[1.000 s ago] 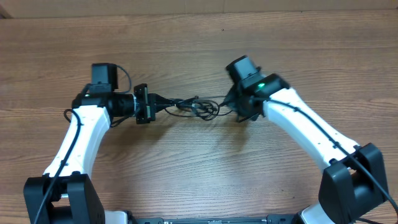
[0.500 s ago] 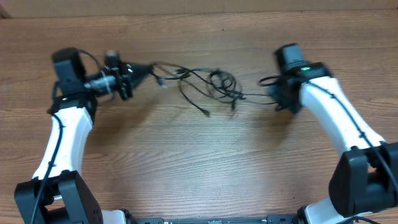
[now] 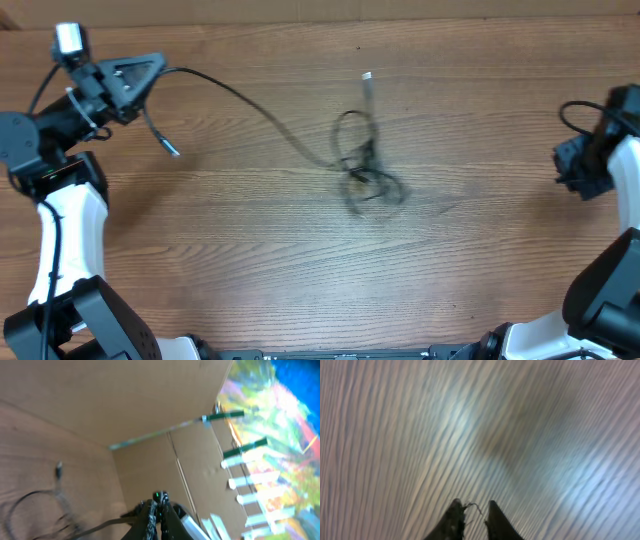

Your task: Untangle cables

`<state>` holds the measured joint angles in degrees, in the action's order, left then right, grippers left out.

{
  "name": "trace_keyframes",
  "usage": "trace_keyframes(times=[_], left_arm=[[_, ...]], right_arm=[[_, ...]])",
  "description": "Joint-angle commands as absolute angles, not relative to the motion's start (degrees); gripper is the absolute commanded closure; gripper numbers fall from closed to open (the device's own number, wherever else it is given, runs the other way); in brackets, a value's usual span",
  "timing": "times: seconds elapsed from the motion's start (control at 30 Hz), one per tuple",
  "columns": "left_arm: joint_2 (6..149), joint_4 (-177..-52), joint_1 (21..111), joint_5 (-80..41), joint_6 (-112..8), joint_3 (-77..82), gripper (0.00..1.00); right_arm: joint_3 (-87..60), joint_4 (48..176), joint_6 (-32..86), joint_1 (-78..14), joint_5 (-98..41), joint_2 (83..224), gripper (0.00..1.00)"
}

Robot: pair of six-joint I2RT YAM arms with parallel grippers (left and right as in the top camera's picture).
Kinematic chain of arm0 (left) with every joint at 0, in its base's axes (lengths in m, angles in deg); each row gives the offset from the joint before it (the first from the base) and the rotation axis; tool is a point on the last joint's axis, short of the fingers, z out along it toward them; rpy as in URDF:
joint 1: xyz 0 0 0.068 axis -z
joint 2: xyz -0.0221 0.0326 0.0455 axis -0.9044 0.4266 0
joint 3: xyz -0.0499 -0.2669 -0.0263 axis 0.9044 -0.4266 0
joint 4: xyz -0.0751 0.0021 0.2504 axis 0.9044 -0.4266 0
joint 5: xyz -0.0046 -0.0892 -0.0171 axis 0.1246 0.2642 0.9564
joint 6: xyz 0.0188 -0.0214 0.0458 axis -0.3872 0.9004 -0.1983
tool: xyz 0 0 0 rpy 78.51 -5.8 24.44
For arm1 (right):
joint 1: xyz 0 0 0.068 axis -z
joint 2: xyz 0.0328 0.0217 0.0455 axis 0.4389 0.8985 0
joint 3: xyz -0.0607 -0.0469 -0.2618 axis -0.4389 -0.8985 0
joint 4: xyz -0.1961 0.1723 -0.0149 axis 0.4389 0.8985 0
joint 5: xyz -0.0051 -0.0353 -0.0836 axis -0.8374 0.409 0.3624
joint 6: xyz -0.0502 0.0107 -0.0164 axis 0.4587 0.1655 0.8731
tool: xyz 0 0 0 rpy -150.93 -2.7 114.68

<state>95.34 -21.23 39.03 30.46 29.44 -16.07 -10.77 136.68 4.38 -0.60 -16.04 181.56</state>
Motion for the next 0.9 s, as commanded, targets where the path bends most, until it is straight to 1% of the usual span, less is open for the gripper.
trace_keyframes(times=[0.0,0.13,0.2,0.23,0.33,0.4,0.5,0.6,0.77,0.87], left_arm=[[94.3,-21.2,35.6,28.6,30.5,-15.2,0.96],[94.3,-21.4,29.3,28.5,30.6,-14.6,0.96],[94.3,-21.3,27.5,29.3,32.0,-14.6,0.96],[94.3,-21.3,27.2,30.0,32.9,-14.6,0.96],[94.3,-21.0,29.0,30.5,34.5,-14.6,0.96],[94.3,-20.9,32.3,29.1,35.9,-14.6,0.96],[94.3,-20.9,37.7,25.6,35.8,-14.6,0.96],[94.3,-20.9,41.8,23.2,34.3,-14.6,0.96],[94.3,-20.9,44.2,23.5,34.3,-14.6,0.96],[94.3,-20.6,44.4,24.0,36.3,-14.6,0.96]], right_arm=[[-10.8,135.6,7.7,1.8,-16.8,181.4,0.83],[-10.8,134.3,8.5,4.1,-17.7,181.4,0.81],[-10.8,135.0,9.0,4.2,-22.2,181.4,0.81],[-10.8,135.2,11.4,4.1,-28.1,181.4,0.78],[-10.8,136.7,19.7,1.2,-47.9,181.4,0.60],[-10.8,137.2,22.4,-2.6,-54.0,181.4,0.49],[-10.8,137.1,22.3,-11.2,-55.1,181.4,0.27],[-10.8,135.5,21.9,-20.8,-58.1,181.4,0.11],[-10.9,127.2,9.2,-35.4,-54.7,183.0,0.00],[-10.9,120.2,0.4,-42.5,-53.1,186.6,0.00]])
